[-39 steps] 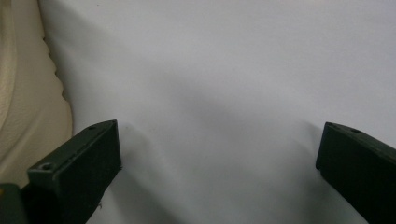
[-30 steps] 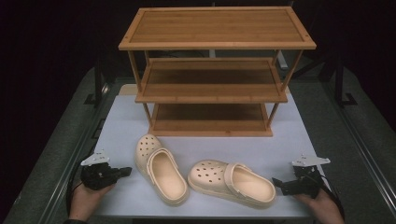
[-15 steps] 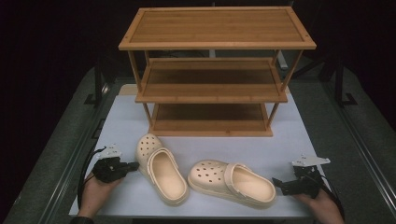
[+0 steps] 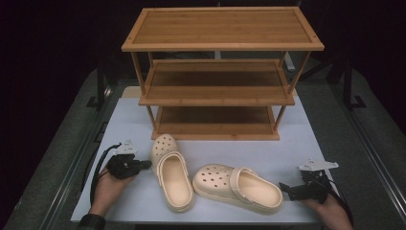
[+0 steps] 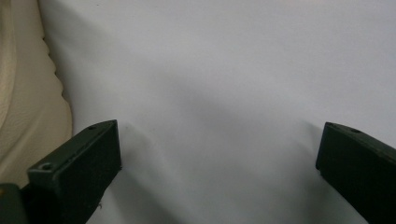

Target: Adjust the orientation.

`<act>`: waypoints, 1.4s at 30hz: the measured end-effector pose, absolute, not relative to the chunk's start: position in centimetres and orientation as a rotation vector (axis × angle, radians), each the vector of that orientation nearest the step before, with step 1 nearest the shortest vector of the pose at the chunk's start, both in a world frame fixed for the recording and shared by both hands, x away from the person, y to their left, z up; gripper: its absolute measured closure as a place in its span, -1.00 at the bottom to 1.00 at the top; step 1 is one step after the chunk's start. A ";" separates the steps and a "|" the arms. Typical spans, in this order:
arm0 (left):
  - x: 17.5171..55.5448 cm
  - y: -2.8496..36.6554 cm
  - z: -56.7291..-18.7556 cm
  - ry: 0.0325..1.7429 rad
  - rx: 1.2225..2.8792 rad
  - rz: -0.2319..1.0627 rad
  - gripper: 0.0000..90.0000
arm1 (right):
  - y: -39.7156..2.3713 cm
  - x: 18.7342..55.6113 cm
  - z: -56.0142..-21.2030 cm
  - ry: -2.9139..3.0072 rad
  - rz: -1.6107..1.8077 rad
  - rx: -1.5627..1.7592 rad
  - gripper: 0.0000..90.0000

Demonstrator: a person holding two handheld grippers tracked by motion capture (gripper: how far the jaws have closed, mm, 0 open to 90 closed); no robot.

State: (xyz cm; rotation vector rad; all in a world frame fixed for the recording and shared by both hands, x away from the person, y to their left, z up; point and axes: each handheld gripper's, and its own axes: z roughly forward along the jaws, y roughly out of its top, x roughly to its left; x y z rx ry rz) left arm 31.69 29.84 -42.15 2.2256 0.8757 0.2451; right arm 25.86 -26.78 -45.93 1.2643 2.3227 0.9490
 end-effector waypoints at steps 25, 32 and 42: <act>35.2 25.9 -42.3 0.823 2.259 0.264 1.00 | -26.8 25.9 -45.9 2.323 0.950 1.264 -1.00; 35.1 26.0 -42.3 0.820 2.262 0.264 1.00 | -26.8 25.9 -45.9 2.323 0.950 1.264 -1.00; 34.0 27.1 -41.8 0.822 2.273 0.277 0.70 | -26.8 25.8 -45.9 2.322 0.953 1.263 -1.00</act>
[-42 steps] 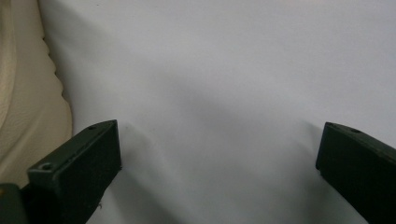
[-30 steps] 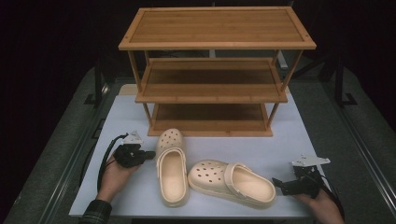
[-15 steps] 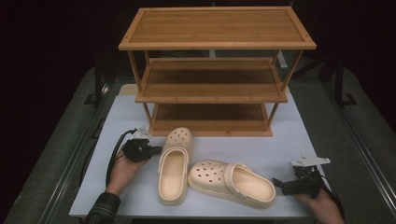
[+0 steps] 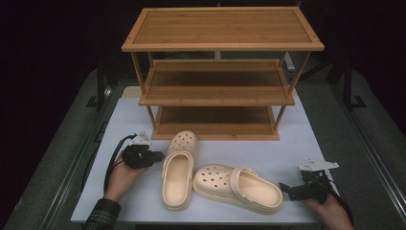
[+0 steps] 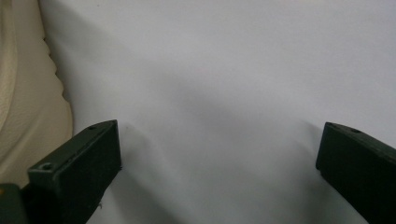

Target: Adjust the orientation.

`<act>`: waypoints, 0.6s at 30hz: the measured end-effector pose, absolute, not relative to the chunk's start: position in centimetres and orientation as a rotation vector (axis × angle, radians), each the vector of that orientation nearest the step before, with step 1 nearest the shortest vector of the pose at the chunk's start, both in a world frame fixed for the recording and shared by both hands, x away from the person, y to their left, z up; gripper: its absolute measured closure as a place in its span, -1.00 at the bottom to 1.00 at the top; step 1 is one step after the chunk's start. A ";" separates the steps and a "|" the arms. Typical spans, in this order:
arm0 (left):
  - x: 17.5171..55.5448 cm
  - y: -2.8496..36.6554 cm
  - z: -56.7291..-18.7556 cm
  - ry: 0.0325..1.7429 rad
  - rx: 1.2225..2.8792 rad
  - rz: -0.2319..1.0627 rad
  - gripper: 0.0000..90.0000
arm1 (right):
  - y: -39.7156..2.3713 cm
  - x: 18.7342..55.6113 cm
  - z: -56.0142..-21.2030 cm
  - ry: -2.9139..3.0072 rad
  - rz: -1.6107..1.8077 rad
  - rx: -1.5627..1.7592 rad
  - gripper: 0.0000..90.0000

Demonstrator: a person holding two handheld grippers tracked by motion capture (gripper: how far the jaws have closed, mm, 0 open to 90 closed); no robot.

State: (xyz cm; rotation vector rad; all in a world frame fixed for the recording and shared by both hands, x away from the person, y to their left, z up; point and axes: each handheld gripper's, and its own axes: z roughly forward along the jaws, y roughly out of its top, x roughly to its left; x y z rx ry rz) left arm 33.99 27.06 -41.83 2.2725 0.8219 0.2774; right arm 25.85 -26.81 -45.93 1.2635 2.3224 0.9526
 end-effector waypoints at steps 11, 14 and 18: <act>31.1 30.0 -41.9 0.922 2.269 0.376 -0.45 | -26.8 25.8 -45.9 2.324 0.951 1.263 -1.00; 30.2 30.9 -42.1 0.975 2.256 0.377 -0.79 | -26.8 25.8 -45.9 2.324 0.952 1.263 -1.00; 28.8 31.9 -42.7 1.005 2.289 0.367 -1.00 | -26.8 25.9 -45.9 2.324 0.951 1.264 -1.00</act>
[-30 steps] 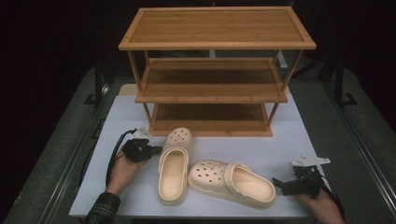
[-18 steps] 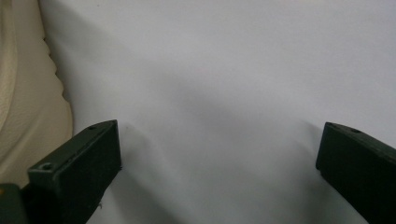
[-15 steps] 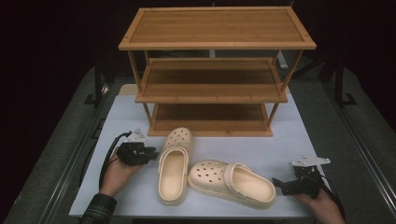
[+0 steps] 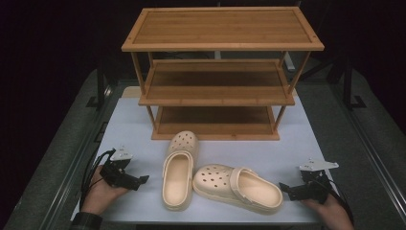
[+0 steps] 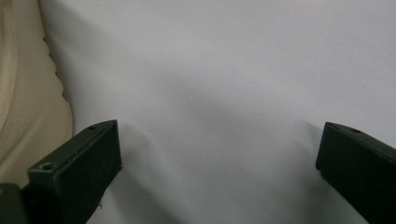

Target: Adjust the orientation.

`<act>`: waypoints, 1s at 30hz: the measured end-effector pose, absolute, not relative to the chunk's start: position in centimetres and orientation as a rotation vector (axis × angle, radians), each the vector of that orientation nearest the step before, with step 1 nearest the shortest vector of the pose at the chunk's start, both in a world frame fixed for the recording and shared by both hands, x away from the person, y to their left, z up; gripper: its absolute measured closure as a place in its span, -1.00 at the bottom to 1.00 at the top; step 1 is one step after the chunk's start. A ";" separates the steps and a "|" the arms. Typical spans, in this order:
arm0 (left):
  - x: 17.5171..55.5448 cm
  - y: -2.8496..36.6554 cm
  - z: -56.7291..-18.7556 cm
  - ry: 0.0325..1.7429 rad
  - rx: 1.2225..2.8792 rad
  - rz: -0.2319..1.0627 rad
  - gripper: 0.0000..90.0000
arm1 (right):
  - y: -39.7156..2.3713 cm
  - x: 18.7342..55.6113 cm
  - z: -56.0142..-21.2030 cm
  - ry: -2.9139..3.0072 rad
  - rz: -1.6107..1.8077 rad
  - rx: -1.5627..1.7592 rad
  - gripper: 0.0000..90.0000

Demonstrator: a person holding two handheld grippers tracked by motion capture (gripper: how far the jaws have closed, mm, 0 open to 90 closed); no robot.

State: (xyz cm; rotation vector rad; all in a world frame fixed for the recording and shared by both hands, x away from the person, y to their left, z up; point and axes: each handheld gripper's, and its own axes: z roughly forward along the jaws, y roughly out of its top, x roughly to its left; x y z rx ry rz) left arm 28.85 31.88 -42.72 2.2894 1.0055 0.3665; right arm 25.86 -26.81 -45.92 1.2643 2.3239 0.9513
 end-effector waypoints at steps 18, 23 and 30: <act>26.1 35.0 -45.0 1.023 2.207 0.428 -1.00 | -26.8 25.9 -45.9 2.328 0.944 1.263 -1.00; 26.2 34.9 -45.1 1.031 2.202 0.421 -1.00 | -26.7 25.9 -45.9 2.327 0.946 1.266 -1.00; 26.2 35.0 -45.1 1.033 2.201 0.417 -1.00 | -27.4 26.2 -44.5 2.337 0.948 1.271 -0.66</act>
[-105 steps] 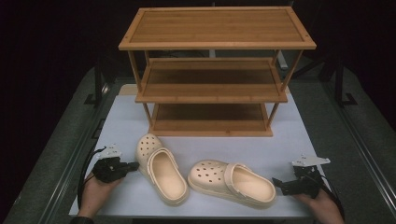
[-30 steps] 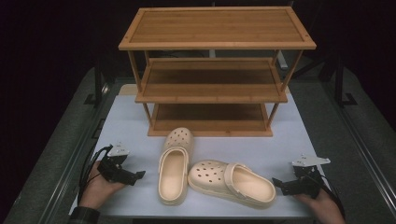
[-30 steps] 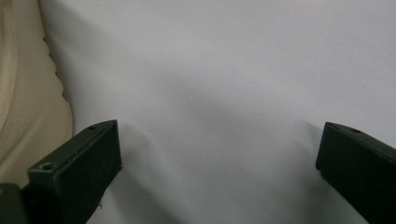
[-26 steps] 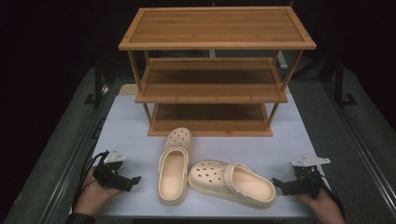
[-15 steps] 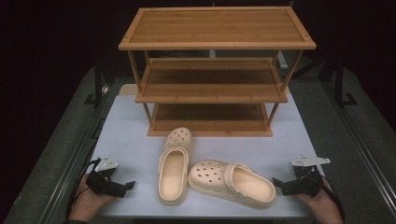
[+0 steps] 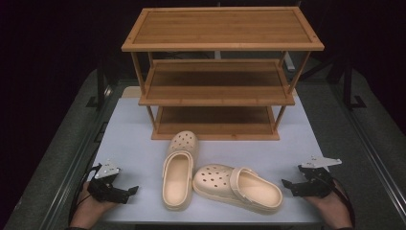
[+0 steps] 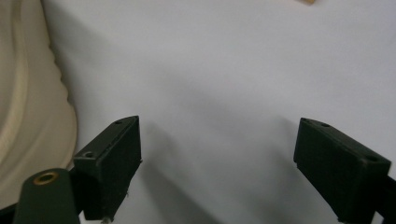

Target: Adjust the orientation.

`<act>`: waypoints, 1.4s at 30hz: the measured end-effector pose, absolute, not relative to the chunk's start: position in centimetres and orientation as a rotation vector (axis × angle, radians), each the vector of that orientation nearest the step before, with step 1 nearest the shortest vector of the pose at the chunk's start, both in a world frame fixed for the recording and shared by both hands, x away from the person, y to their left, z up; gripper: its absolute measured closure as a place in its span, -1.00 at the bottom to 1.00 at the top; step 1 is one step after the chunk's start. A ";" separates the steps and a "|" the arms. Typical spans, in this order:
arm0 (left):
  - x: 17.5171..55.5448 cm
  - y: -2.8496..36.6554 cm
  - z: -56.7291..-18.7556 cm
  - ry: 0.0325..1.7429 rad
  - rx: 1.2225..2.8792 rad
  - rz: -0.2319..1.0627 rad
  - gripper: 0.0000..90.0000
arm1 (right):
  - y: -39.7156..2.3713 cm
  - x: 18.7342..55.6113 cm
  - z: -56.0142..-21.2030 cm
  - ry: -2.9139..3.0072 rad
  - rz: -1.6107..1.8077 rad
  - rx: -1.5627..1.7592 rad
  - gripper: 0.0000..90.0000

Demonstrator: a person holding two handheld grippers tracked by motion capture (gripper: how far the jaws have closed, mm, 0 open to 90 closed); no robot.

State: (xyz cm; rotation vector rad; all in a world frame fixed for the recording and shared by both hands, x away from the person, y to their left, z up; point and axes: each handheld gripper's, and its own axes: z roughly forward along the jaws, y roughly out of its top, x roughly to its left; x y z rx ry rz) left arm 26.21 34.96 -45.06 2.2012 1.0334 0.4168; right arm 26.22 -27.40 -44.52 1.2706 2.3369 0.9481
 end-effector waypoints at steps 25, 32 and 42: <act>26.2 35.0 -45.1 1.033 2.199 0.419 -1.00 | -18.8 28.1 -39.7 2.636 1.374 0.782 0.11; 26.2 35.0 -45.1 1.033 2.201 0.416 -1.00 | -16.8 29.0 -40.2 2.686 1.343 0.742 0.15; 26.2 35.0 -45.1 1.032 2.201 0.416 -1.00 | -15.5 29.4 -40.5 2.693 1.293 0.670 0.53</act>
